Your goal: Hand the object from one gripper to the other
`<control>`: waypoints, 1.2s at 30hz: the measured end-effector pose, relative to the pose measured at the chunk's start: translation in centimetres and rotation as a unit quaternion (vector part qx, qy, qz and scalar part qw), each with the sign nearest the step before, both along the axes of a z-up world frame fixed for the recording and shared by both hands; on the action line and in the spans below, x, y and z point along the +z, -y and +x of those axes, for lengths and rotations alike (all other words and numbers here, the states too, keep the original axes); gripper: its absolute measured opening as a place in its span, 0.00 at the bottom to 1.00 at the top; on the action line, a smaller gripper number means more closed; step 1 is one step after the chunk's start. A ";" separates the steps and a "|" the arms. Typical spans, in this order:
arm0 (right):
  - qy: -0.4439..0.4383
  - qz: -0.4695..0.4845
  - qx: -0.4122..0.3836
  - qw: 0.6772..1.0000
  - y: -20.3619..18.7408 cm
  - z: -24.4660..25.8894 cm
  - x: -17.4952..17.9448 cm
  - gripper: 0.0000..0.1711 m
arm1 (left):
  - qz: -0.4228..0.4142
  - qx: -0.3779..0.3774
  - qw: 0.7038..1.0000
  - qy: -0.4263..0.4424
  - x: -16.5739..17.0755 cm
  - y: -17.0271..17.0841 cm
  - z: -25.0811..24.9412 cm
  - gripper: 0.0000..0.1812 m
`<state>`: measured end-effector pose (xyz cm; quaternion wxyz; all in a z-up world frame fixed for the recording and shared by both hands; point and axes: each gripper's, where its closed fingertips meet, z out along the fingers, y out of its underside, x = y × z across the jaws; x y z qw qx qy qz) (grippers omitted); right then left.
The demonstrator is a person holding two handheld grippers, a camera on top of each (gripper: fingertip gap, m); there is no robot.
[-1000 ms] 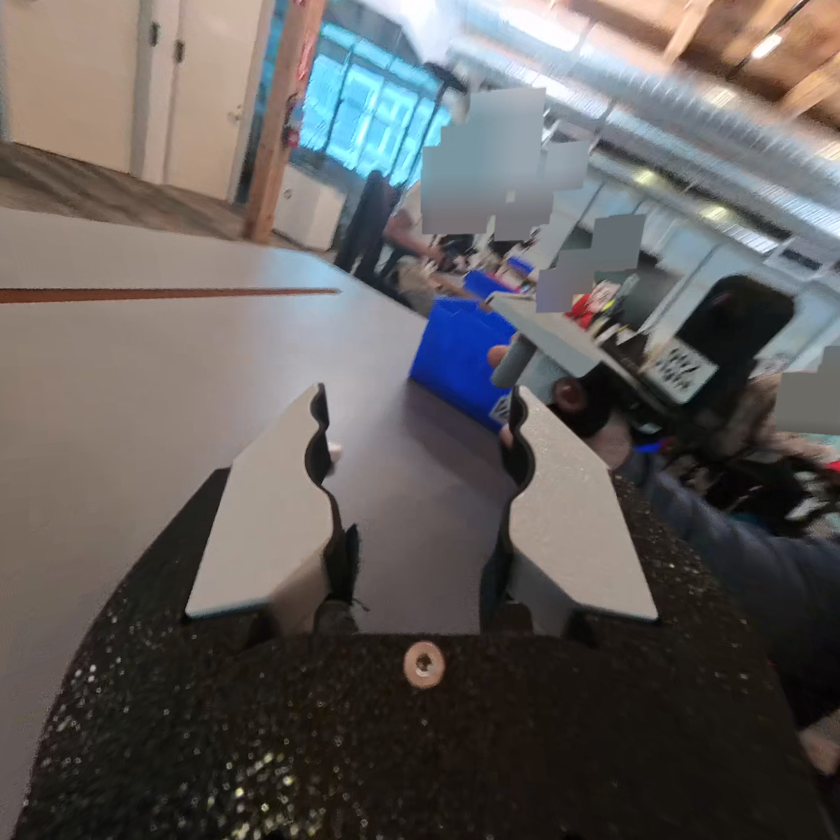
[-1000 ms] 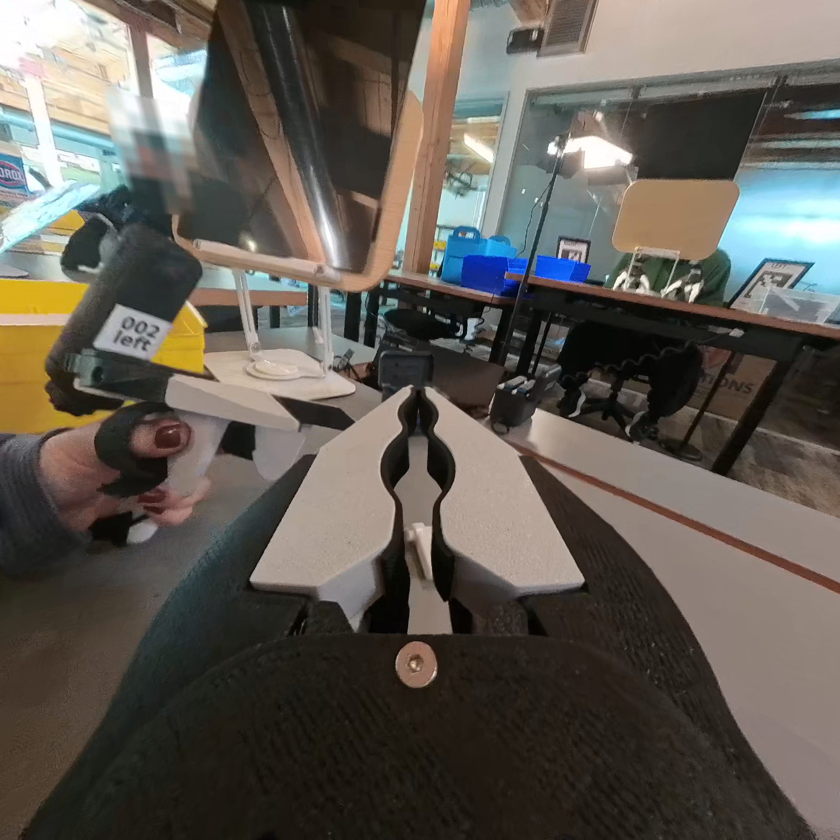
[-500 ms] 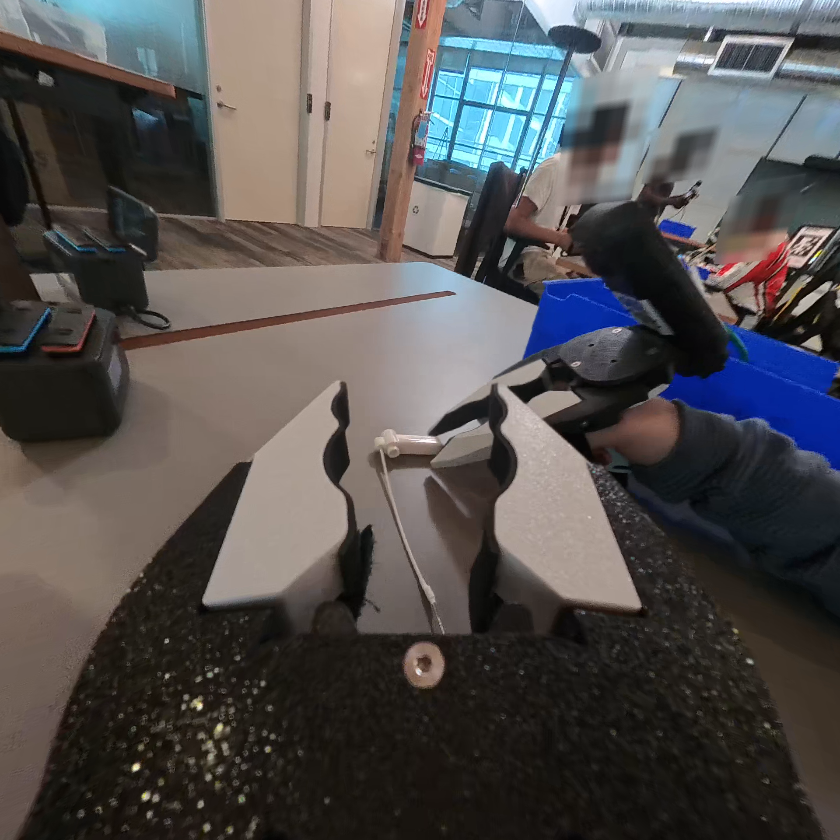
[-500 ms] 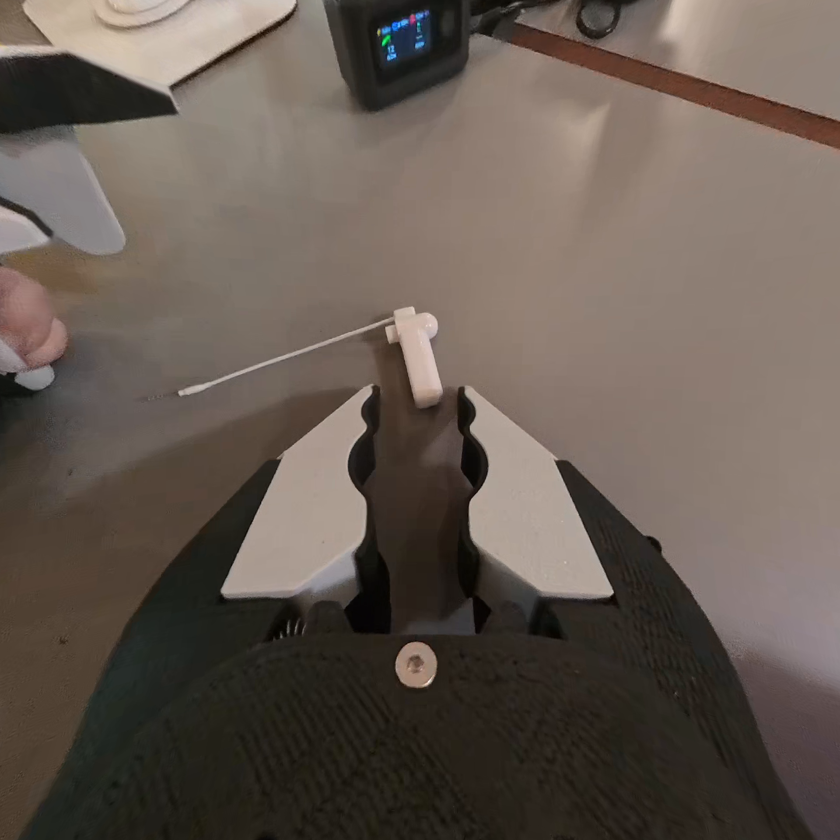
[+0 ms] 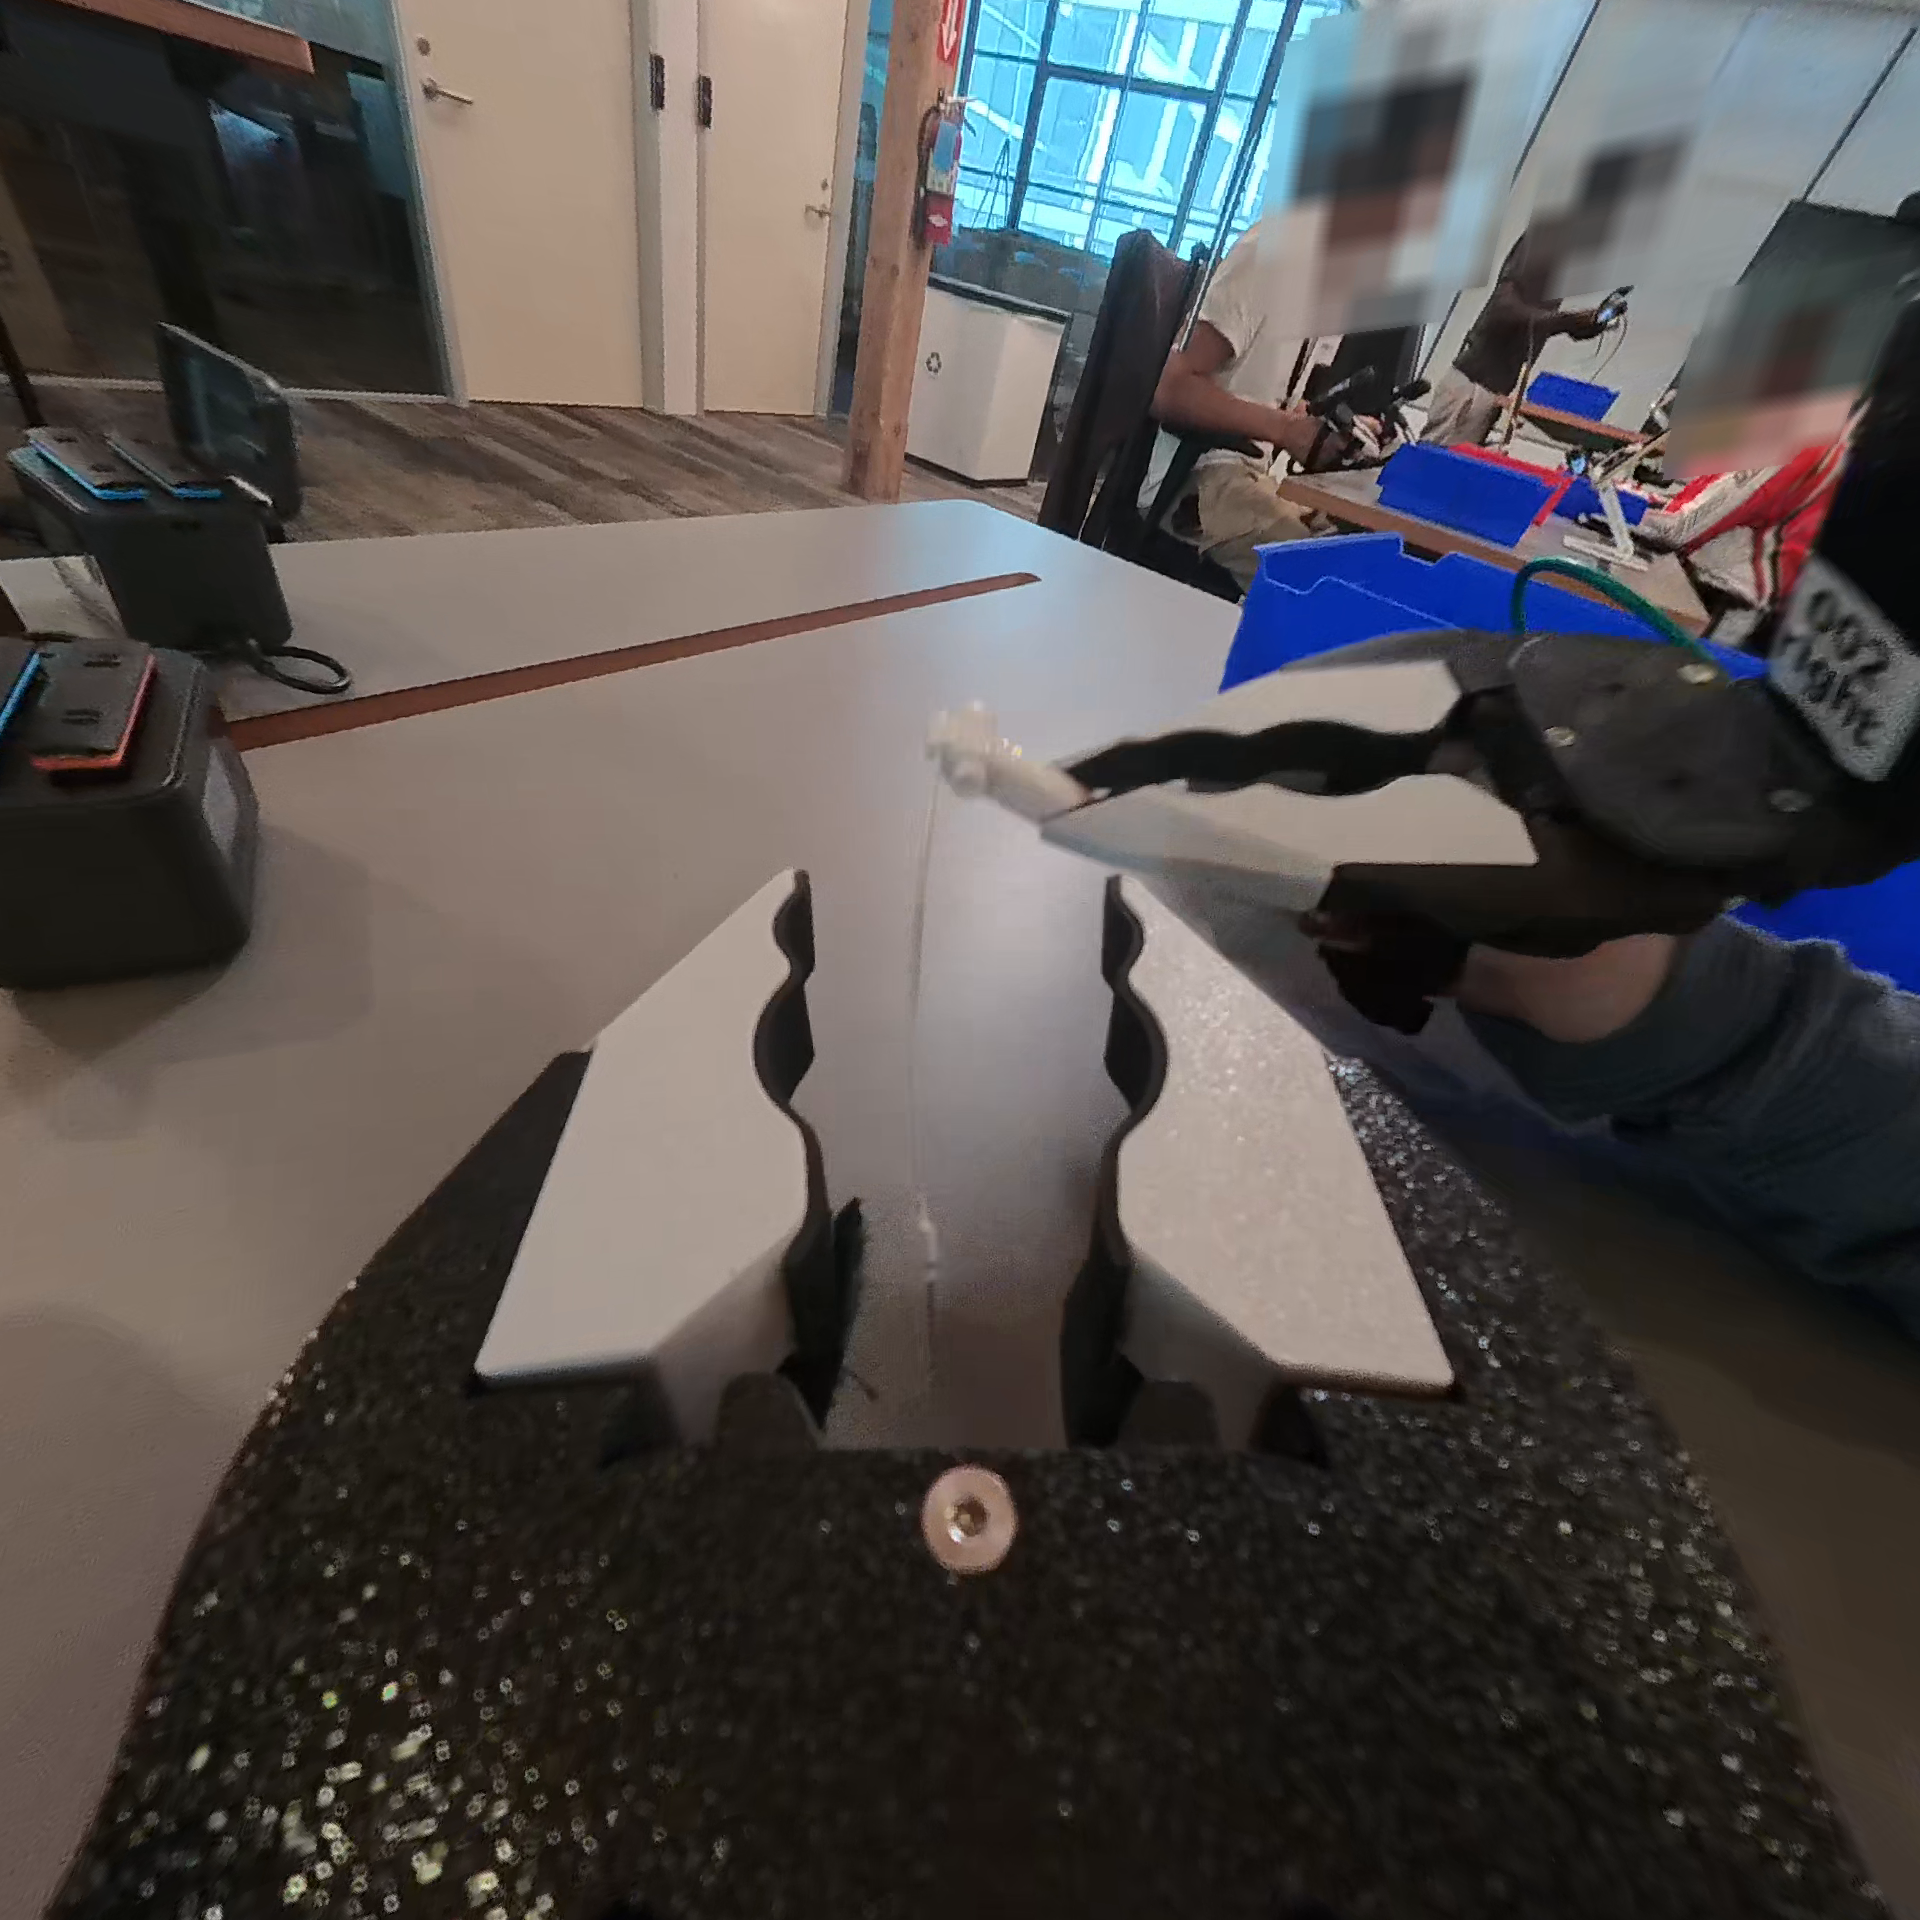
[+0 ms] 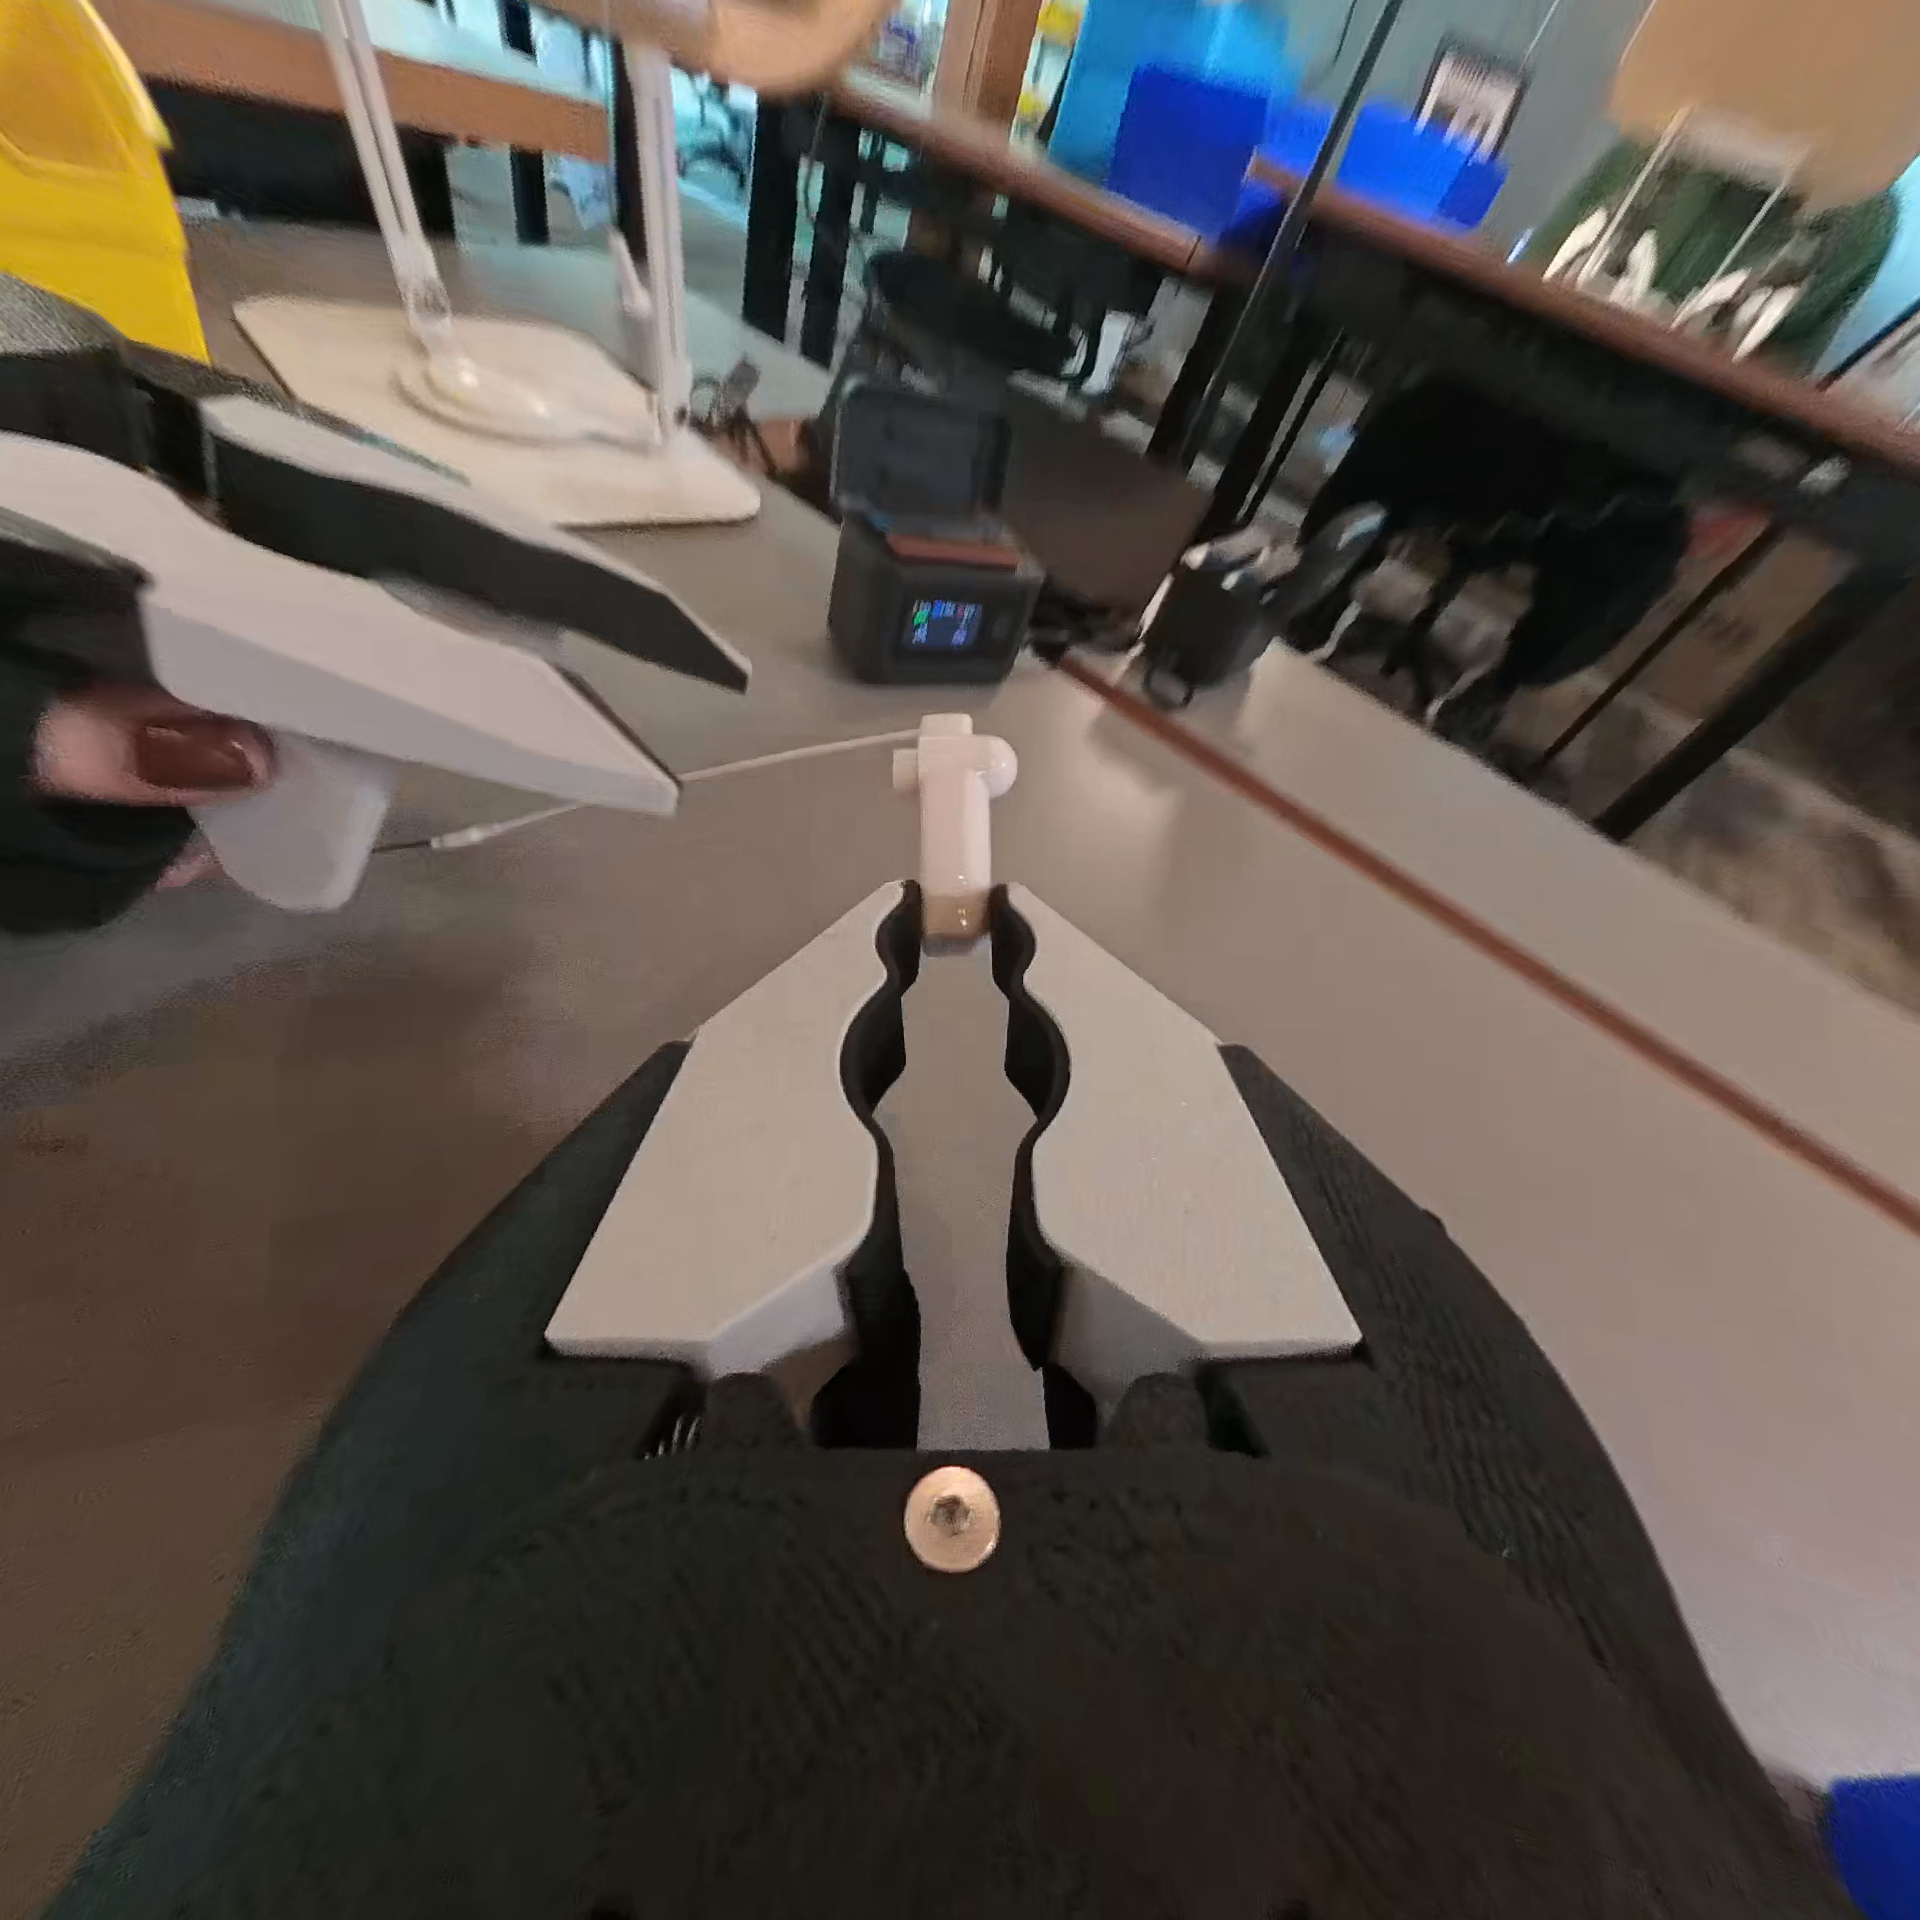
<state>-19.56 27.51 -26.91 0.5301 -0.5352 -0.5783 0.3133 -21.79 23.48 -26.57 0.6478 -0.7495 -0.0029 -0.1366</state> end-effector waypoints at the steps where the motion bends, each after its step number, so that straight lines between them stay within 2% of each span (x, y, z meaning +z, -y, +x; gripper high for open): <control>1: -0.012 0.017 -0.002 1.000 0.1 0.2 0.7 0.06 | 0.002 -0.002 1.000 -0.006 0.1 0.0 0.2 0.27; 6: -0.032 0.071 0.006 0.997 1.0 0.6 2.2 0.06 | 0.019 -0.007 0.999 -0.043 0.7 0.4 0.7 0.11; 8: -0.036 0.078 0.009 0.996 1.2 0.6 2.3 0.06 | 0.024 -0.014 0.998 -0.050 0.8 0.4 1.0 0.09; 12: -0.048 0.089 0.024 0.995 1.8 0.7 2.7 0.06 | 0.018 -0.023 0.998 -0.051 0.6 0.3 1.4 0.11; 15: -0.066 0.132 0.028 0.989 2.2 0.9 3.7 0.06 | 0.038 -0.036 0.998 -0.042 1.3 0.5 1.9 0.19; 18: -0.090 0.253 0.034 0.963 3.2 1.5 5.0 0.07 | 0.080 -0.081 0.993 0.010 3.1 1.1 2.9 0.25; 21: -0.107 0.349 0.073 0.928 5.5 1.9 5.5 0.06 | 0.106 -0.124 0.986 0.047 4.3 1.9 3.5 0.27; 25: -0.122 0.362 0.112 0.917 7.4 2.0 5.8 0.06 | 0.154 -0.184 0.966 0.095 6.1 3.2 4.4 0.19; 27: -0.124 0.367 0.116 0.914 7.6 2.1 5.8 0.06 | 0.172 -0.208 0.956 0.116 6.7 3.9 4.6 0.08; 29: -0.126 0.363 0.122 0.915 7.8 2.1 5.8 0.06 | 0.172 -0.212 0.954 0.123 6.7 3.9 4.5 0.06; 31: -0.137 0.324 0.136 0.926 8.0 2.2 5.8 0.07 | 0.181 -0.218 0.953 0.107 6.9 4.2 4.6 0.06; 32: -0.145 0.263 0.149 0.942 8.0 2.1 5.9 0.08 | 0.194 -0.221 0.951 0.093 7.1 4.5 4.7 0.06; 34: -0.144 0.075 0.208 0.965 8.4 2.1 5.7 0.14 | 0.220 -0.240 0.943 0.071 7.8 5.3 5.3 0.05; 35: -0.138 -0.038 0.250 0.958 8.8 2.3 5.7 0.16 | 0.228 -0.250 0.939 0.064 8.0 5.6 5.5 0.05; 36: -0.138 -0.146 0.292 0.935 9.3 2.7 6.1 0.17 | 0.233 -0.259 0.935 0.060 8.1 5.9 5.7 0.06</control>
